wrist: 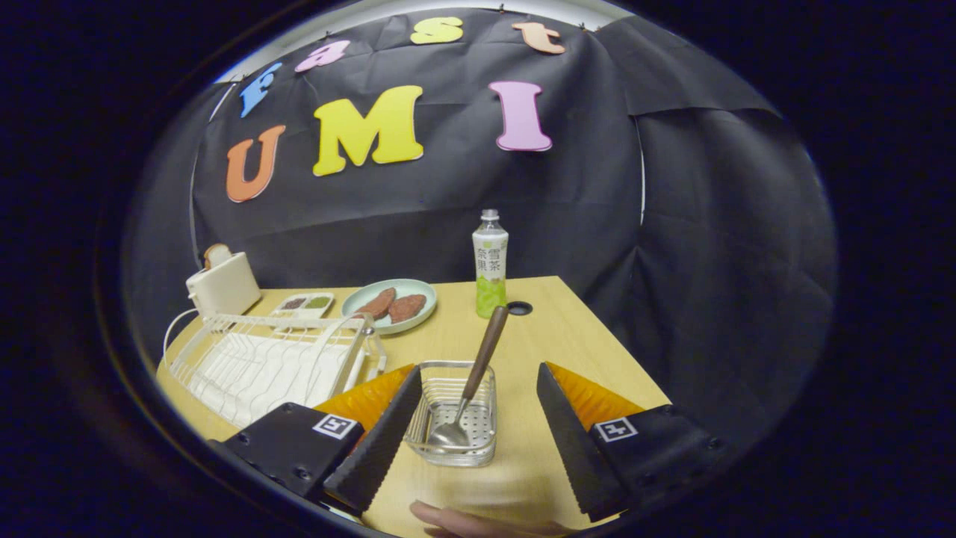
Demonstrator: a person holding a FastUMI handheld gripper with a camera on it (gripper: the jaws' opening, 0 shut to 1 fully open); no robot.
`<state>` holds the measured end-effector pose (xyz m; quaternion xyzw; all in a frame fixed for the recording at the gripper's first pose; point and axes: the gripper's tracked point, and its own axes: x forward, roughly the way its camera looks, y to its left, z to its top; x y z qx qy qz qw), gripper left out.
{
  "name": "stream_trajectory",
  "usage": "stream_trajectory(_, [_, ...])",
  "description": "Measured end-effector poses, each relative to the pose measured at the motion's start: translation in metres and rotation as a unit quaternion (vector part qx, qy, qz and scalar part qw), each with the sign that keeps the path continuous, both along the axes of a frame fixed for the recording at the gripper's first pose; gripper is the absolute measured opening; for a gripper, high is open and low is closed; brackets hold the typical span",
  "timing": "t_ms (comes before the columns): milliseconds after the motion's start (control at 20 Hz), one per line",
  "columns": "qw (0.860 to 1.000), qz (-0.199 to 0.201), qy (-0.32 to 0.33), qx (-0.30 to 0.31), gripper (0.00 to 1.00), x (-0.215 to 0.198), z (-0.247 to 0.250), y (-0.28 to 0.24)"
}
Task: Take the plate from the dish rack, then take the spoon from the basket and place it into the plate.
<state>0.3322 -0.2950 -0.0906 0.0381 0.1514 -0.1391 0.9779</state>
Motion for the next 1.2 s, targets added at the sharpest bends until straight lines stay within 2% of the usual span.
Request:
stream_trajectory(150, [1.0, -0.002, 0.017, -0.014, 1.0, 0.03, -0.007, -0.006])
stream_trajectory(350, [0.998, -0.008, 0.004, 0.061, 0.98, 0.061, 0.002, -0.007])
stream_trajectory(450, [0.995, -0.004, 0.017, 0.098, 0.89, 0.068, -0.005, -0.006])
stream_trajectory(600, [0.993, -0.024, 0.043, 0.11, 0.75, 0.07, -0.022, -0.013])
stream_trajectory(650, [0.992, -0.027, 0.038, 0.115, 0.69, 0.069, -0.021, -0.013])
stream_trajectory(800, [0.993, -0.04, 0.017, 0.111, 0.2, 0.066, -0.01, -0.013])
stream_trajectory(900, [0.994, -0.052, 0.019, 0.092, 0.16, 0.055, -0.001, -0.011])
stream_trajectory(1050, [0.996, -0.034, -0.005, 0.08, 0.15, 0.042, 0.028, 0.001])
stream_trajectory(1200, [0.997, -0.043, -0.037, 0.051, 0.15, 0.019, 0.061, 0.005])
